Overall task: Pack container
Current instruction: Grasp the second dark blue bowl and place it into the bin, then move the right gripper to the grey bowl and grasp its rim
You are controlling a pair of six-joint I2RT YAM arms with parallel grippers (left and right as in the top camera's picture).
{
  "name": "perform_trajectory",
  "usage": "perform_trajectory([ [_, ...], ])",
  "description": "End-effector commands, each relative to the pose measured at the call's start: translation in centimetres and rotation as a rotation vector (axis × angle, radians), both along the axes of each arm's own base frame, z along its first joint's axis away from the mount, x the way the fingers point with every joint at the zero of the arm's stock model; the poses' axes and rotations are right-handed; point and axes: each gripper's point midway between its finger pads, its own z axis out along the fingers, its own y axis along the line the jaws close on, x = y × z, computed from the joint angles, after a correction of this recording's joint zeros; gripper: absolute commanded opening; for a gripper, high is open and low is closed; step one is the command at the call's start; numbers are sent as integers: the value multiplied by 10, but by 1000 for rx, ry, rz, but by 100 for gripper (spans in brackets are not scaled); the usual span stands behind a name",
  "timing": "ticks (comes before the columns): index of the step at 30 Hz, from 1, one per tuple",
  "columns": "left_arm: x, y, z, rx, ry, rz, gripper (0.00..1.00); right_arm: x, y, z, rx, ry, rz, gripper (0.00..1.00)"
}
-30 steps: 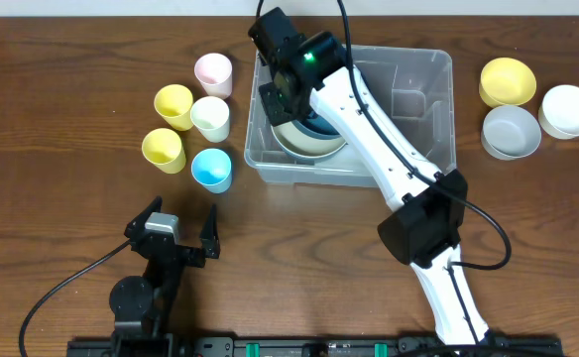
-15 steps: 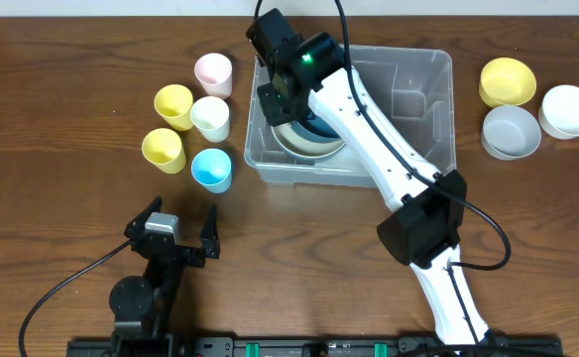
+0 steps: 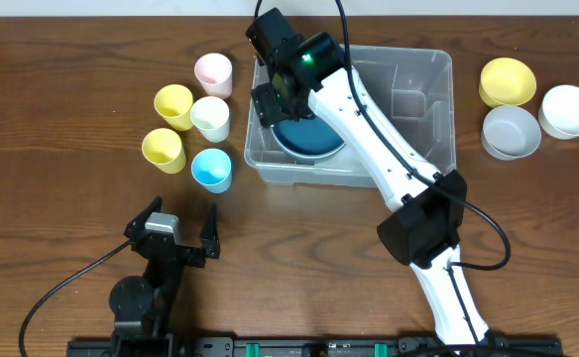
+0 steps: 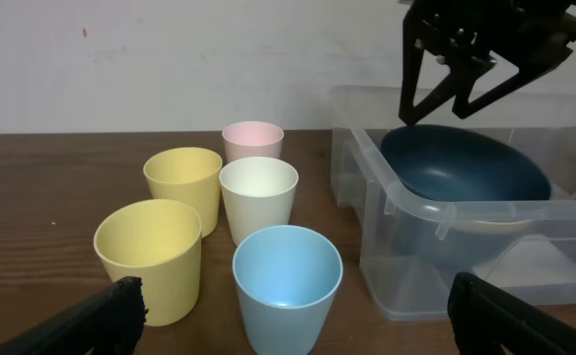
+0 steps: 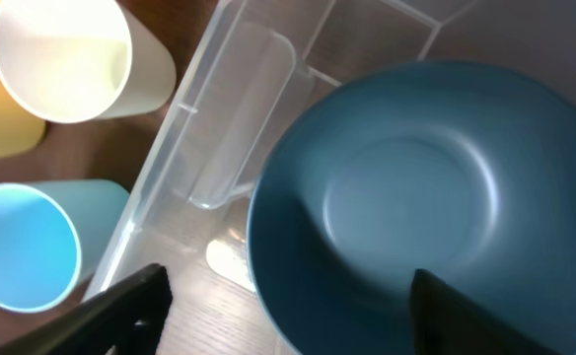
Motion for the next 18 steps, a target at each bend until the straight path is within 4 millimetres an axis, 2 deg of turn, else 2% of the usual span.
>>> perform_trajectory([
  [1, 0, 1, -16, 7, 38, 4, 98, 3, 1, 3, 2, -14, -3, 87],
  [3, 0, 1, -16, 7, 38, 5, 98, 7, -4, 14, 15, -32, -15, 92],
  [7, 0, 1, -16, 7, 38, 4, 98, 17, -26, 56, 60, -97, -60, 99],
  [10, 0, 1, -16, 7, 38, 4, 98, 24, -64, 101, 94, -159, -143, 99],
  [12, 0, 1, -16, 7, 38, 4, 98, 26, -103, 129, 99, -199, -237, 99],
  [14, 0, 1, -16, 7, 38, 4, 98, 25, -152, 155, 101, -229, -363, 99],
  [16, 0, 1, -16, 7, 38, 4, 98, 21, -199, 172, 101, -243, -458, 99],
  [18, 0, 1, -16, 7, 38, 5, 98, 13, -244, 179, 85, -233, -550, 99],
])
